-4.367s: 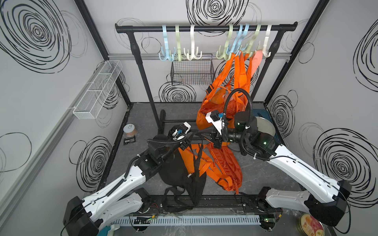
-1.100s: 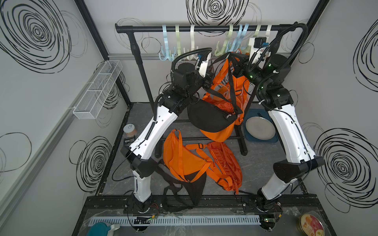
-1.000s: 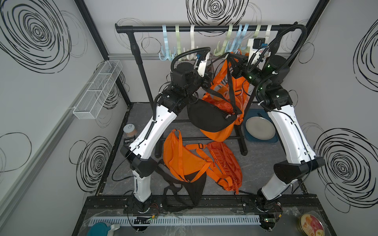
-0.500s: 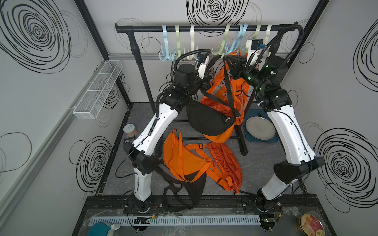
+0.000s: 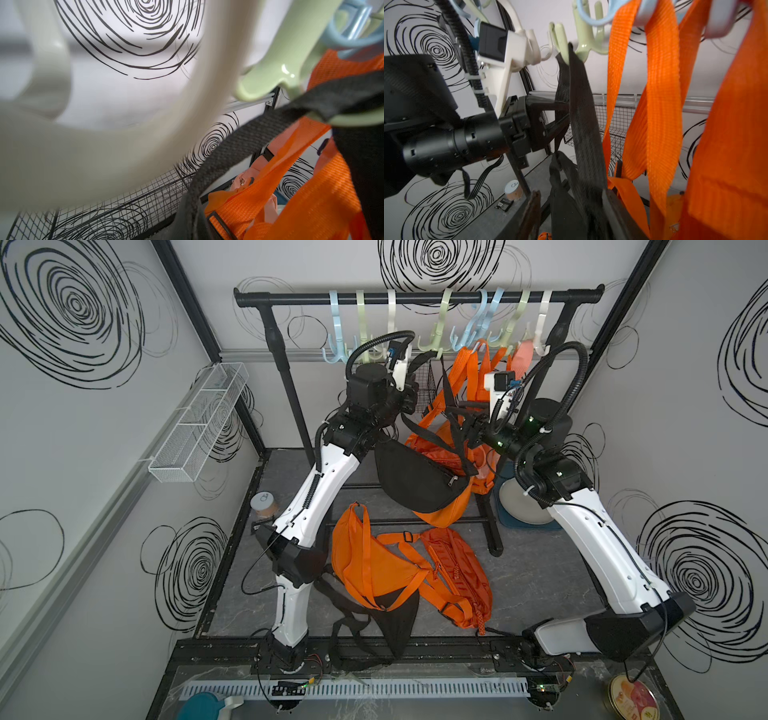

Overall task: Hang the bag on a hook
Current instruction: Hang the bag on the hook.

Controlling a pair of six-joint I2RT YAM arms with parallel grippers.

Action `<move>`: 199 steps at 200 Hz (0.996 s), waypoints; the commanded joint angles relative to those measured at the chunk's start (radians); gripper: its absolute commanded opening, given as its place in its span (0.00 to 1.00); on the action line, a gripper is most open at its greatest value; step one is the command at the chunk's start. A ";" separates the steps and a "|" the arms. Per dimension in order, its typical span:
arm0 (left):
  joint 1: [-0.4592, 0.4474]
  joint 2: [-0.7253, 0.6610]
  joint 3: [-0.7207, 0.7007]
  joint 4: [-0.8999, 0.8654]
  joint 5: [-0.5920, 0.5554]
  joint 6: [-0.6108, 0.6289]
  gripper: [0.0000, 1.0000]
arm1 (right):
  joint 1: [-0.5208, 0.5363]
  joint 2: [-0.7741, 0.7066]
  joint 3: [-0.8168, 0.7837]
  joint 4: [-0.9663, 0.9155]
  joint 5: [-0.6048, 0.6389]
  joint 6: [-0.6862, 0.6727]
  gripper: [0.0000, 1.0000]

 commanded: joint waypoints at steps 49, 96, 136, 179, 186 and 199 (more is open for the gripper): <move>-0.031 0.002 0.018 0.042 0.062 -0.023 0.54 | 0.103 -0.091 -0.221 -0.001 -0.055 -0.021 0.57; -0.102 -0.148 -0.200 0.070 0.012 0.032 0.98 | 0.120 -0.222 -0.326 0.064 0.014 0.028 0.63; -0.142 -0.319 -0.472 0.154 -0.071 0.045 0.99 | 0.119 -0.299 -0.361 0.059 0.043 0.035 0.70; -0.185 -0.498 -0.724 0.292 -0.163 0.088 0.99 | 0.100 -0.358 -0.406 0.060 0.106 0.053 0.80; -0.198 -0.531 -0.774 0.325 -0.197 0.107 0.99 | 0.088 -0.370 -0.410 0.057 0.114 0.064 0.82; -0.212 -0.589 -0.867 0.392 -0.254 0.133 0.99 | 0.056 -0.391 -0.423 0.056 0.111 0.092 0.86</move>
